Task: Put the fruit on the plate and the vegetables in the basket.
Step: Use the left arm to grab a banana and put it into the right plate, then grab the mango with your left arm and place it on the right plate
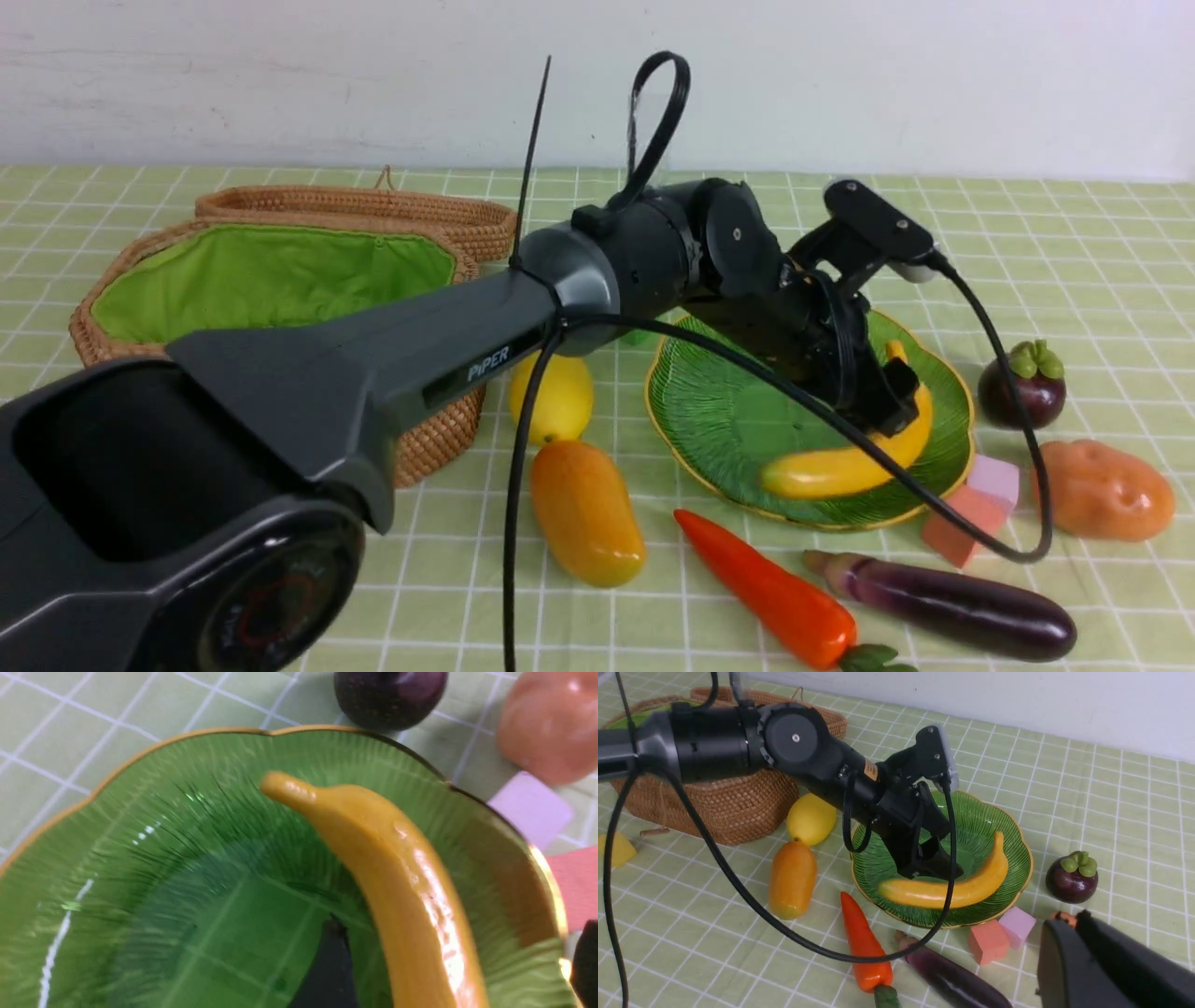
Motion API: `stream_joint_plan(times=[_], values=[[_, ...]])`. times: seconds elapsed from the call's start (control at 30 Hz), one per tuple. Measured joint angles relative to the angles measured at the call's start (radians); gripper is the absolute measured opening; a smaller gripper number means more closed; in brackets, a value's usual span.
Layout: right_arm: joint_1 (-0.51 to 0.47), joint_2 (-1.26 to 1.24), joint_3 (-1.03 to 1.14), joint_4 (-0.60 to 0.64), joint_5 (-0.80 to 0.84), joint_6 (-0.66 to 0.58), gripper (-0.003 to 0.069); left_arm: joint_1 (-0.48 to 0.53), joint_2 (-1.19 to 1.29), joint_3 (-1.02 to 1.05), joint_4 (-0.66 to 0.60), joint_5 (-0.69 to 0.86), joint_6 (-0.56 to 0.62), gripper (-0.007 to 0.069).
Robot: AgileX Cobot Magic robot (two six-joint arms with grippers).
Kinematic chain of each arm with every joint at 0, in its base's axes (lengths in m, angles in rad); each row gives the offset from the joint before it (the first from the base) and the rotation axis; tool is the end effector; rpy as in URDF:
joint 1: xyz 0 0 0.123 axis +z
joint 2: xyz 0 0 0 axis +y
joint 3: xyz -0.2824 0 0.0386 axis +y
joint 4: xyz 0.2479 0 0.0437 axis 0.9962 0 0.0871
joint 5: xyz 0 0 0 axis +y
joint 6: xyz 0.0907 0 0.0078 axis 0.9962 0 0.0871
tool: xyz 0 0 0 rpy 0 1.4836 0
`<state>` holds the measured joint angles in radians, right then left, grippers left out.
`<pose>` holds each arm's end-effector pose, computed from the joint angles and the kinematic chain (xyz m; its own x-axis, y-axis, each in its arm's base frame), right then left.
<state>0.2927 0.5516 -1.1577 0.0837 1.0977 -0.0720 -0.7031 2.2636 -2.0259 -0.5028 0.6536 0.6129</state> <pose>0.0383 0.0186 0.4453 -0.3633 -0.1447 -0.9204 -0.3658 0.9307 -0.0019 0.3835 -0.3601 0.2409 -0.3483 0.5458 -0.7621 0.8702 0.4905 -0.0465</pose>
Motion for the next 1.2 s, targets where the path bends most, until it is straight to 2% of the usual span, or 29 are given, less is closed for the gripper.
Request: stream_joint_plan(times=[0.07, 0.1, 0.17, 0.2, 0.23, 0.3, 0.37, 0.53, 0.67, 1.03, 1.2], values=[[0.000, 0.000, 0.000, 0.000, 0.011, 0.000, 0.0044, 0.000, -0.060, 0.000, 0.043, 0.074, -0.108, 0.0508], [0.000, 0.000, 0.000, 0.000, 0.013, 0.000, 0.0044, 0.000, -0.067, 0.000, 0.050, 0.082, -0.108, 0.0498], [0.000, 0.000, 0.000, 0.000, 0.033, 0.000, 0.0046, 0.000, -0.164, 0.000, 0.136, 0.179, -0.268, 0.0318], [0.000, 0.000, 0.000, 0.000, 0.034, 0.000, 0.0046, 0.000, -0.164, 0.000, 0.144, 0.188, -0.281, 0.0302], [0.000, 0.000, 0.000, 0.001, 0.045, 0.000, 0.0048, 0.000, -0.229, 0.000, 0.205, 0.250, -0.367, 0.0181], [0.000, 0.000, 0.000, 0.009, 0.061, 0.000, 0.0052, 0.000, -0.304, -0.002, 0.289, 0.342, -0.472, 0.0033], [0.000, 0.000, 0.000, 0.020, 0.075, 0.000, 0.0054, 0.000, -0.360, -0.003, 0.359, 0.424, -0.536, -0.0013], [0.000, 0.000, 0.000, 0.042, 0.077, -0.003, 0.0056, 0.000, -0.446, -0.007, 0.458, 0.578, -0.658, -0.0013], [0.000, 0.000, 0.000, 0.068, 0.077, -0.010, 0.0058, 0.000, -0.473, 0.047, 0.497, 0.584, -0.724, -0.0013], [0.000, 0.000, 0.000, 0.243, 0.120, -0.089, 0.0062, 0.000, -0.654, 0.565, 0.503, 0.565, -0.859, -0.0011], [0.000, 0.000, 0.000, 0.297, 0.169, -0.179, 0.0062, 0.000, -0.611, 0.625, 0.475, 0.437, -0.891, 0.0123]])
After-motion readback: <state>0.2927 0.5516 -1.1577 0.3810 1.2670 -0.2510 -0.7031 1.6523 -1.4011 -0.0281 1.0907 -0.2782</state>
